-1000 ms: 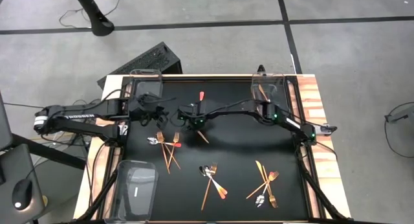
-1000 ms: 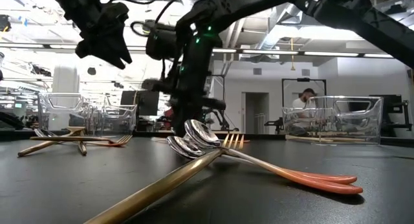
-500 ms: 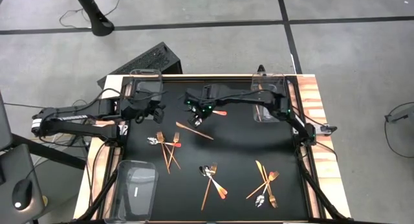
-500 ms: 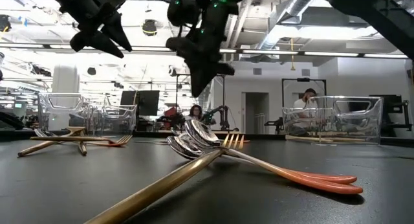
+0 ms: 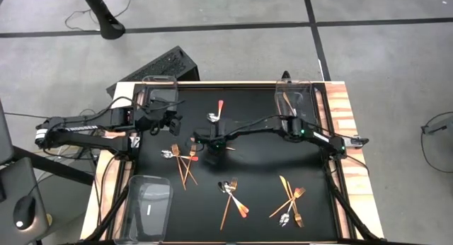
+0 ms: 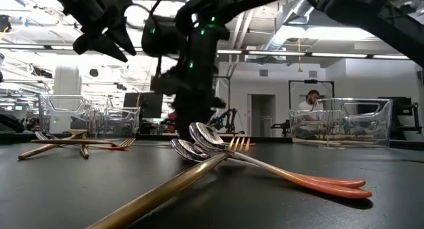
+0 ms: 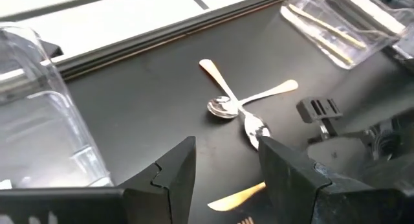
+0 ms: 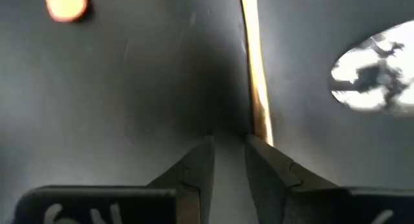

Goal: Sort silverware by color (type)
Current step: Put the gold table knife into the top right transparent bin

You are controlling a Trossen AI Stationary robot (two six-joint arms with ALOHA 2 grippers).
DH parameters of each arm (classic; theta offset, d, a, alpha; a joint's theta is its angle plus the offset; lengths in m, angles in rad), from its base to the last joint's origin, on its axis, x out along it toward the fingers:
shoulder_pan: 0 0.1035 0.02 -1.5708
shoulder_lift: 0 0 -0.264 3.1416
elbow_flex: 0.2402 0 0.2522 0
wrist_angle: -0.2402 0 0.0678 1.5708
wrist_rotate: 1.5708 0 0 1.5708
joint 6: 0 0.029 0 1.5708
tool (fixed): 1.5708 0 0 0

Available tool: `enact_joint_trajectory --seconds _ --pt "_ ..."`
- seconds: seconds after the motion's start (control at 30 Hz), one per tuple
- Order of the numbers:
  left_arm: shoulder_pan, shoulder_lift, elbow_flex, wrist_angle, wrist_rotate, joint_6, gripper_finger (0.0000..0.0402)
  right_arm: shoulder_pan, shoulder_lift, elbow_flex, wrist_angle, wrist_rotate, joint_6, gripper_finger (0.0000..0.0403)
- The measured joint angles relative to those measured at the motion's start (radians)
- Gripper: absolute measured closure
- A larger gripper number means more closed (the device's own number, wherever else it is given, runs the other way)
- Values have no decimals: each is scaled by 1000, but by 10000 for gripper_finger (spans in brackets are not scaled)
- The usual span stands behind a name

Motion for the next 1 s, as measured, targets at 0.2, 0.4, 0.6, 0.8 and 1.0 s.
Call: enact_joint_trajectory --seconds 0.2,0.4,0.6,0.8,1.0 --pt "1 13 -1 -3 -20 10 246 -2 20 5 -45 -5 -55 290" --pt "2 32 -1 16 -22 10 246 -8 25 6 -57 -47 -107 318" --pt "2 32 -1 44 -31 10 246 -28 24 6 -63 -79 -118 391" --pt "2 31 -1 55 -51 10 246 -52 -15 -2 -107 -96 -100 397" --pt "2 31 -1 108 -59 11 246 -80 -167 2 -136 -83 -108 398"
